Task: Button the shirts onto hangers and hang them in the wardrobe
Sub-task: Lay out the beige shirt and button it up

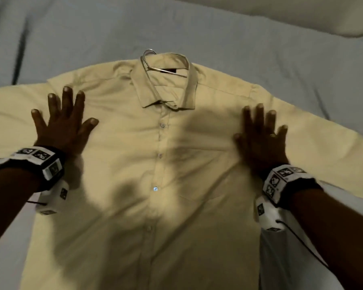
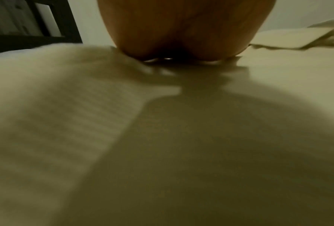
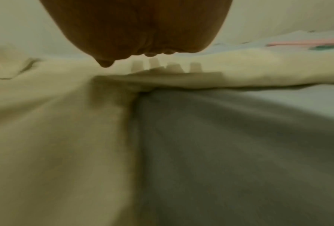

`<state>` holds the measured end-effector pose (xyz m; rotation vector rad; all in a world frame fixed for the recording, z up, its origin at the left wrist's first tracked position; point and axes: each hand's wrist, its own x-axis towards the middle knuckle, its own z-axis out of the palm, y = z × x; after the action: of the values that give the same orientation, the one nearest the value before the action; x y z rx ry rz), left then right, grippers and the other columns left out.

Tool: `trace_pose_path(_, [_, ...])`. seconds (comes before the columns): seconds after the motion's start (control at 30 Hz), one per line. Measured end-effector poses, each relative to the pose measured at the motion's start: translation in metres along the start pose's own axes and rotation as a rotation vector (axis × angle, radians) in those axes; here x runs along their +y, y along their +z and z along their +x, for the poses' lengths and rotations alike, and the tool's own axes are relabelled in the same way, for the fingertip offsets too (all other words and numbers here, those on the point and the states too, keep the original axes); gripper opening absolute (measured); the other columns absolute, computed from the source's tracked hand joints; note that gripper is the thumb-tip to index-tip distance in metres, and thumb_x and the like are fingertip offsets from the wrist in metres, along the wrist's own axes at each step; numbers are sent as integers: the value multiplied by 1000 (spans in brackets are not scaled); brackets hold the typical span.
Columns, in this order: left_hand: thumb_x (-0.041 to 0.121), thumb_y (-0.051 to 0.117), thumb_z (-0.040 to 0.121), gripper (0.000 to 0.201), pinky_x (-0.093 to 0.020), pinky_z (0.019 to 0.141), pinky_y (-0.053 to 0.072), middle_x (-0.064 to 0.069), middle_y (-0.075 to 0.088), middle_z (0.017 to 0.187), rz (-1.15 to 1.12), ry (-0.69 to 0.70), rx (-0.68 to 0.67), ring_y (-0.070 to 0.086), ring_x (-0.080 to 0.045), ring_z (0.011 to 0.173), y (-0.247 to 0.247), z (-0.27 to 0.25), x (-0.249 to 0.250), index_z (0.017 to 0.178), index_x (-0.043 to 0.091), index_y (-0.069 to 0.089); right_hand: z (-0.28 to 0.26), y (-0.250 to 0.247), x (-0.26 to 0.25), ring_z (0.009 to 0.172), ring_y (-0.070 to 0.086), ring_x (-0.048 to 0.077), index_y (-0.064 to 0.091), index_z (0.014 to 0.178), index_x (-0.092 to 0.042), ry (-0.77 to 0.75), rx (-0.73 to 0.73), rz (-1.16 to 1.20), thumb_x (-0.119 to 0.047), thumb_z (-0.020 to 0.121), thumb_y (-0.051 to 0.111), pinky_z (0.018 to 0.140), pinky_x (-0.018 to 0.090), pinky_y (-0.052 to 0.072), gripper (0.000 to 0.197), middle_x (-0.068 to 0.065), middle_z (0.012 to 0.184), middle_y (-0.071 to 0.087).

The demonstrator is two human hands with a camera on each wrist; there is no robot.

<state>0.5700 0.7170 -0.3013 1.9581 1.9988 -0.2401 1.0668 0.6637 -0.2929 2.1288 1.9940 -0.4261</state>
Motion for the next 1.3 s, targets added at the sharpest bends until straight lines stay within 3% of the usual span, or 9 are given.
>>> trace_pose_path(0.13, [71, 19, 97, 71, -67, 117, 4, 16, -28, 162, 69, 67, -76, -7, -27, 156, -7, 10, -35, 155, 48, -15, 12, 0, -2, 154, -11, 28, -20, 151, -51, 40, -71, -60, -71, 96, 13, 117, 67, 1, 67, -10, 164, -24])
trace_pose_path(0.3, [86, 6, 85, 90, -70, 115, 4, 8, -17, 168, -17, 16, -56, -6, -30, 156, -15, 12, -51, 159, 37, -11, 16, -36, 20, 153, -12, 31, -5, 159, -32, 352, -63, -46, -67, 98, 16, 114, 72, 0, 73, 0, 167, -18])
trace_pose_path(0.4, [73, 31, 95, 92, -75, 112, 8, -10, -5, 169, -30, -19, 61, -1, -39, 154, -25, -2, -9, 161, 17, 1, 56, -68, -43, 154, -5, 30, 18, 157, -21, 223, 178, 95, -47, 101, 40, 117, 68, -1, 65, 9, 168, -5])
trace_pose_path(0.5, [69, 31, 95, 90, -72, 114, 10, -11, -2, 170, 14, 119, 102, 3, -41, 154, -6, -40, 48, 162, 14, 5, 107, -85, -133, 155, -3, 27, 44, 138, -27, -41, 314, 131, -40, 101, 41, 118, 62, 0, 39, 5, 168, -2])
trace_pose_path(0.7, [85, 5, 86, 101, -70, 117, 4, -3, -15, 169, -19, 4, -52, -11, -30, 155, 49, -79, 80, 162, 20, -5, 164, -77, -219, 155, -3, 31, 70, 106, -20, -290, 163, -223, -50, 91, 61, 116, 67, -4, 34, 6, 168, 7])
trace_pose_path(0.8, [86, 11, 85, 103, -71, 116, 4, -6, -8, 170, -17, 15, -70, -5, -33, 156, 54, -76, 80, 162, 18, 0, 174, -79, -215, 155, 0, 31, 72, 105, -18, -287, 119, -281, -38, 91, 63, 117, 69, -1, 26, 4, 167, 14])
trace_pose_path(0.97, [86, 10, 86, 102, -71, 114, 5, -6, -9, 170, -33, 25, -61, -5, -33, 156, 60, -74, 78, 162, 18, -1, 196, -96, -184, 154, 0, 32, 64, 125, -18, 56, 107, -67, -27, 96, 49, 118, 66, 5, 34, -2, 166, 14])
trace_pose_path(1.17, [87, 11, 87, 104, -65, 115, -3, -7, -7, 170, -24, 22, -35, -3, -34, 156, 66, -72, 78, 162, 16, 5, 206, -100, -204, 155, -2, 26, 66, 117, -21, -132, 47, -126, -36, 90, 62, 119, 64, 9, 31, 1, 168, 5])
trace_pose_path(1.3, [87, 13, 87, 104, -61, 116, -9, -7, -5, 170, -25, 21, -29, -2, -33, 156, 68, -69, 80, 162, 17, 4, 212, -105, -214, 154, 5, 26, 46, 145, -10, -81, 57, -118, -24, 97, 55, 120, 62, 11, 51, 6, 167, 9])
